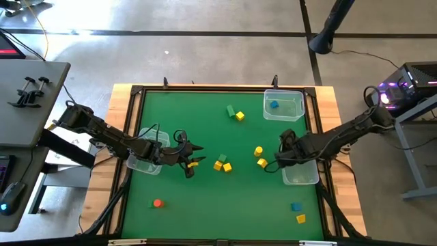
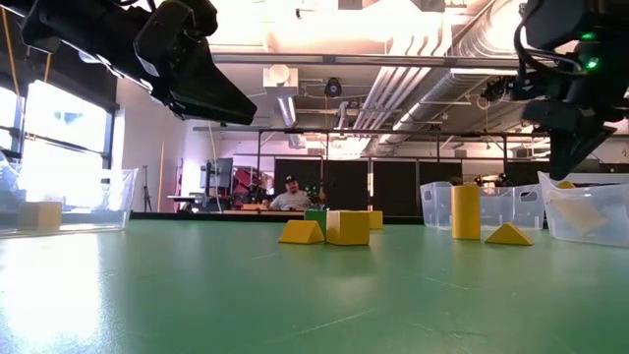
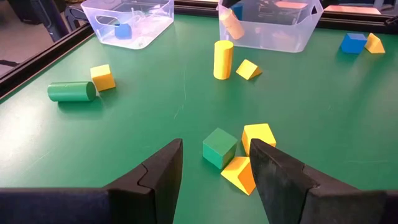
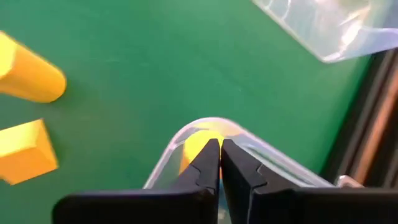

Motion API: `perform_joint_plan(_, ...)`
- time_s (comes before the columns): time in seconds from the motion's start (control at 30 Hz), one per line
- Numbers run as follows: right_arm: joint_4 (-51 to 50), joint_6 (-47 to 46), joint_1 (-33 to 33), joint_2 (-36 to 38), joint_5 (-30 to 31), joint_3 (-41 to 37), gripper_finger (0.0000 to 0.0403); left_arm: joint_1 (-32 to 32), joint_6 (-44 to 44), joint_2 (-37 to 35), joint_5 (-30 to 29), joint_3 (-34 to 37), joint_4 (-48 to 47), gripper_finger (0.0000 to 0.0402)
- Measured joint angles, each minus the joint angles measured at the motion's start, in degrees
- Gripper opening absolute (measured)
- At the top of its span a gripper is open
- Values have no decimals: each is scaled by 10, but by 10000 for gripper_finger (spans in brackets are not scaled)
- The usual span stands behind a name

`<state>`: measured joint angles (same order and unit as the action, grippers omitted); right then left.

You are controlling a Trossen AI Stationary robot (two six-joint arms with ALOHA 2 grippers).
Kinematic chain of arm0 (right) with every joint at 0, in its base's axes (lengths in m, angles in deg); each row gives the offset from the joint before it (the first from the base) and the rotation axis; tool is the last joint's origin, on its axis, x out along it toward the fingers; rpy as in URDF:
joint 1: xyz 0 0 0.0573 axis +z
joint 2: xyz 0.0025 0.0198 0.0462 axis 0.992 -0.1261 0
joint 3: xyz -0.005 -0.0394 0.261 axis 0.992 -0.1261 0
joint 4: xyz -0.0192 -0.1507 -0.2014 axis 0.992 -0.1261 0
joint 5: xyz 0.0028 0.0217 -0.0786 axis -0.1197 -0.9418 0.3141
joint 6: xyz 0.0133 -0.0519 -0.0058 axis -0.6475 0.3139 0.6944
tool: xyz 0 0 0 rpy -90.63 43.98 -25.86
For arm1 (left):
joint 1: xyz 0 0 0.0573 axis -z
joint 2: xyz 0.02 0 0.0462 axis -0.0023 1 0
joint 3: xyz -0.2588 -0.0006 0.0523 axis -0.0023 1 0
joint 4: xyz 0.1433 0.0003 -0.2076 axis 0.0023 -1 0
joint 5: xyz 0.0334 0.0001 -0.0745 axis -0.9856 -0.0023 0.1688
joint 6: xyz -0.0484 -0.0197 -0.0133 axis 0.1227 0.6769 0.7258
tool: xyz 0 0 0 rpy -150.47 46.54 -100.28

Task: Sort blocks by size
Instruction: Adjust the yellow cylindrical block in the bottom left transparent bin, then put the blue square block into the left transparent bin

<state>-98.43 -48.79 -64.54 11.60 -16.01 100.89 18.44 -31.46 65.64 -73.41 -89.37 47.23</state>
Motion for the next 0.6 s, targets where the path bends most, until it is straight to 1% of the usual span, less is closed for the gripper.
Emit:
perform_joint_plan(0.2,13,25,-14,0,-45,0,1,0,0,0,0,0,0,172)
perform_joint_plan(0.3,12,25,-13,0,-56,0,1,0,0,0,0,0,0,172)
perform_joint_plan(0.43,9,25,-2,0,-67,2,1,0,0,0,0,0,0,172)
perform_joint_plan(0.6,7,24,22,0,-83,25,1,0,0,0,0,0,-1,172)
